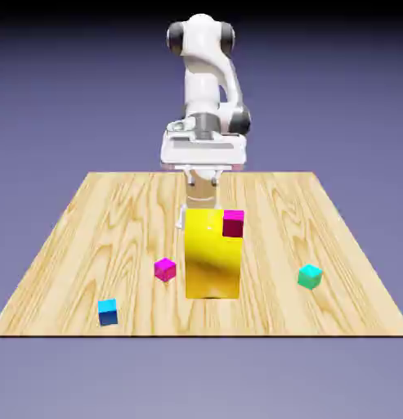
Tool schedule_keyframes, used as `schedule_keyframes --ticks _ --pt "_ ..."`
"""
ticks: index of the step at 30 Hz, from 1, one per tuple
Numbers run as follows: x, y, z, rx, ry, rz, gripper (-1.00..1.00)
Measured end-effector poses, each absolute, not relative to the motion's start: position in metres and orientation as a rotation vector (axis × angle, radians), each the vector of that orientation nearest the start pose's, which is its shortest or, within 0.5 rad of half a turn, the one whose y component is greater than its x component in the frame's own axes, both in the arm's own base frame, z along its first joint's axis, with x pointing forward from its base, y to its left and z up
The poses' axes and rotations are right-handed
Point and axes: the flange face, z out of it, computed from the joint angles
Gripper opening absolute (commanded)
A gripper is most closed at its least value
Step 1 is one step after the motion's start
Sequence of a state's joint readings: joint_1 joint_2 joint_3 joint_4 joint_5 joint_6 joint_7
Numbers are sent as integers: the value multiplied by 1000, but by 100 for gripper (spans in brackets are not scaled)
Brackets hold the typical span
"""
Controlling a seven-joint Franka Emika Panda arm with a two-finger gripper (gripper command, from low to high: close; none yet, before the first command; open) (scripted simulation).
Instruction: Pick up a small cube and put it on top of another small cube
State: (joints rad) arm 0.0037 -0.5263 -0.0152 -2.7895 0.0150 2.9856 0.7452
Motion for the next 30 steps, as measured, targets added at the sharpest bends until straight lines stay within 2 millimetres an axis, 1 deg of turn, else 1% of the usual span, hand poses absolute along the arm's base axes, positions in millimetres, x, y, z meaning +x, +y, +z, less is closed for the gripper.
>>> schedule_keyframes --ticks 2,5,8,11,13,15,16,18,24,25,28,29,30 --pt "409 -23 419 -2551 1138 -789 0" --pt "421 -49 381 -2583 1309 -539 0" --pt "426 -74 341 -2584 1470 -278 0" --pt "425 -97 302 -2555 1617 -11 0" --pt "420 -117 277 -2509 1722 169 0" --pt "416 -126 252 -2469 1791 350 0" --pt "411 -136 240 -2432 1838 440 0" --pt "403 -147 217 -2366 1904 619 0" --pt "369 -181 154 -2087 2064 1129 0" --pt "369 -181 154 -2087 2064 1129 0" --pt "351 -162 108 -2087 2063 1127 0" --pt "345 -158 97 -2087 2065 1127 -100" --pt "345 -158 97 -2087 2065 1127 -100"
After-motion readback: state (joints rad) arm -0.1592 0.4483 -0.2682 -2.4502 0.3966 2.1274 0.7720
